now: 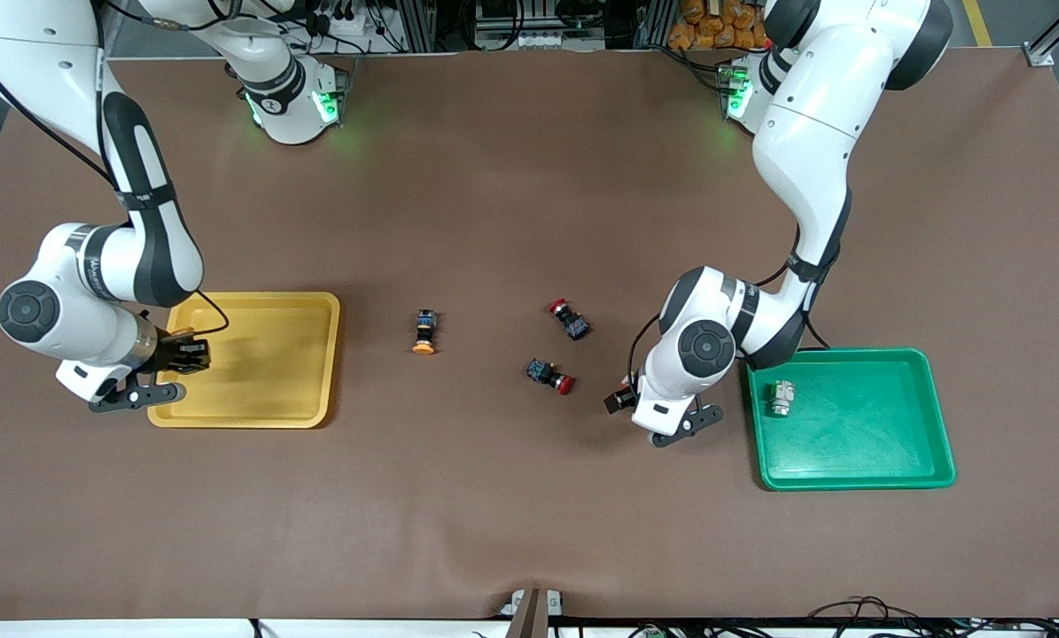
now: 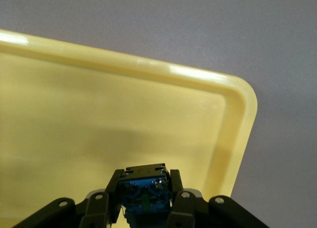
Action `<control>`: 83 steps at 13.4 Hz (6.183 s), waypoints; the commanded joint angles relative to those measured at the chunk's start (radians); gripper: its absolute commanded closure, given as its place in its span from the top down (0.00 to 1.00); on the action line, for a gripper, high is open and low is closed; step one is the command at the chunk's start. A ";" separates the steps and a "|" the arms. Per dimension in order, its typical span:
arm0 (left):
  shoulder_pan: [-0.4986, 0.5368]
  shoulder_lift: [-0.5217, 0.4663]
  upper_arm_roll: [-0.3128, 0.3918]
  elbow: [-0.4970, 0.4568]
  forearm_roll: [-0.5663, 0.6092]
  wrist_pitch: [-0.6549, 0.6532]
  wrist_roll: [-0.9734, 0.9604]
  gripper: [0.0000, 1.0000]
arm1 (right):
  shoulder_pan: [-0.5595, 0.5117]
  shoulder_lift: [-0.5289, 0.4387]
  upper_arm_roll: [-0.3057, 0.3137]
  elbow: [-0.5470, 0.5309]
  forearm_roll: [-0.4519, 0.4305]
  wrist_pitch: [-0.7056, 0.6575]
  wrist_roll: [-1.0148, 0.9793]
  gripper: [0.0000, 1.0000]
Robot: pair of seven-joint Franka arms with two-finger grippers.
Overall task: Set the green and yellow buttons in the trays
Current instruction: 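Move the blue button over the yellow tray while the left gripper grasps green, then release the blue button in the yellow tray while the left gripper places green, then grasp the yellow-capped button with the right gripper while the left gripper retracts, then carry the yellow-capped button into the yellow tray with the right gripper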
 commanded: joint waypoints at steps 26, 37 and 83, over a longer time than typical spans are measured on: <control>0.401 -0.079 0.021 0.062 0.222 -0.308 0.630 0.00 | 0.000 0.109 0.028 0.072 0.013 -0.090 -0.033 1.00; 0.424 -0.019 0.021 0.052 0.262 -0.286 0.682 1.00 | 0.156 0.055 0.028 0.263 0.057 -0.368 0.308 1.00; 0.466 -0.824 -0.003 -0.074 -0.014 -0.723 0.832 1.00 | 0.624 0.144 0.030 0.011 0.254 0.091 0.804 0.00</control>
